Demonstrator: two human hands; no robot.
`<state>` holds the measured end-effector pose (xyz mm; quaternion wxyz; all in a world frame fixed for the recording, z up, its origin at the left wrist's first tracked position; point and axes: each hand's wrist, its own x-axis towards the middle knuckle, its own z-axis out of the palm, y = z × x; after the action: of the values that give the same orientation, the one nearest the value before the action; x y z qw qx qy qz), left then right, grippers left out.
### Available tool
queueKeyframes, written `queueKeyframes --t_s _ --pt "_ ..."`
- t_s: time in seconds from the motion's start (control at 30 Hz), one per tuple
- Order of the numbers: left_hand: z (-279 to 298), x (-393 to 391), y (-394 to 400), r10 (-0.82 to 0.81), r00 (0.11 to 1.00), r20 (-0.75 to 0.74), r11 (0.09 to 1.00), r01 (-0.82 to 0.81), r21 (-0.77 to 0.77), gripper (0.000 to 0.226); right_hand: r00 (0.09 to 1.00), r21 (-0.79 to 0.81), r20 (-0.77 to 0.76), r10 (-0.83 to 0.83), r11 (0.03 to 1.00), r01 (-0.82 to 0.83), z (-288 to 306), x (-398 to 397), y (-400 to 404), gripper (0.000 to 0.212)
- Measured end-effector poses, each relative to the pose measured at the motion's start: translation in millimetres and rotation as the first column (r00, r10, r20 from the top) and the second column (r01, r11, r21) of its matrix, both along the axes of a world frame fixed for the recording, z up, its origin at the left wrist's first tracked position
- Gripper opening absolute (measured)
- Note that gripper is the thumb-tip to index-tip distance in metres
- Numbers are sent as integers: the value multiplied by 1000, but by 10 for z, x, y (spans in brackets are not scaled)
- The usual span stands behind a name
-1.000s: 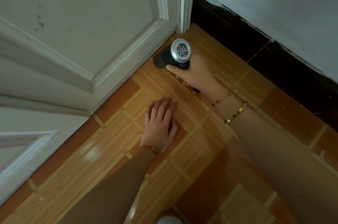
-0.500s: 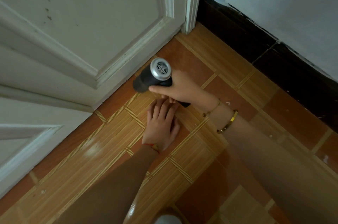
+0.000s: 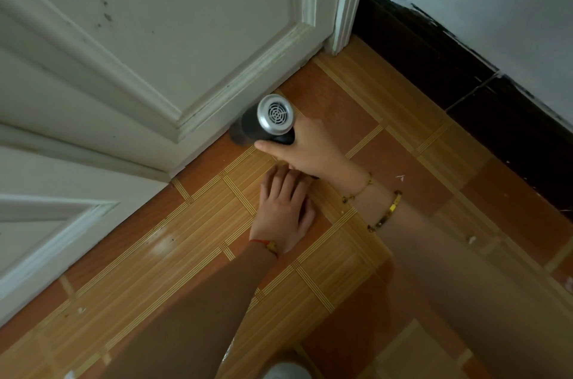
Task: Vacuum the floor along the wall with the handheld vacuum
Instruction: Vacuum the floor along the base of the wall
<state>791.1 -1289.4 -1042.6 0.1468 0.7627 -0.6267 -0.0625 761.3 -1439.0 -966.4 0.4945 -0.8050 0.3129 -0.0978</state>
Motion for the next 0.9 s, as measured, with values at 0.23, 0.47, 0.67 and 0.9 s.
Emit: queueKeyframes --t_s 0.23,0.47,0.67,0.9 --pt "40 5 -18 -18 1000 -9 1000 18 -4 51 962 -36 47 -268 962 270 -14 -86 -210 53" --pt "43 4 -17 -21 999 -25 1000 21 -1 51 936 -52 40 -351 934 352 -63 -192 -479 48" --pt "27 5 -18 -14 999 -34 1000 14 -15 49 861 -145 84 -502 849 509 -30 -319 -703 60" --pt "9 2 -22 -11 999 -48 1000 10 -11 48 834 -180 90 -545 814 552 20 -424 -880 64"
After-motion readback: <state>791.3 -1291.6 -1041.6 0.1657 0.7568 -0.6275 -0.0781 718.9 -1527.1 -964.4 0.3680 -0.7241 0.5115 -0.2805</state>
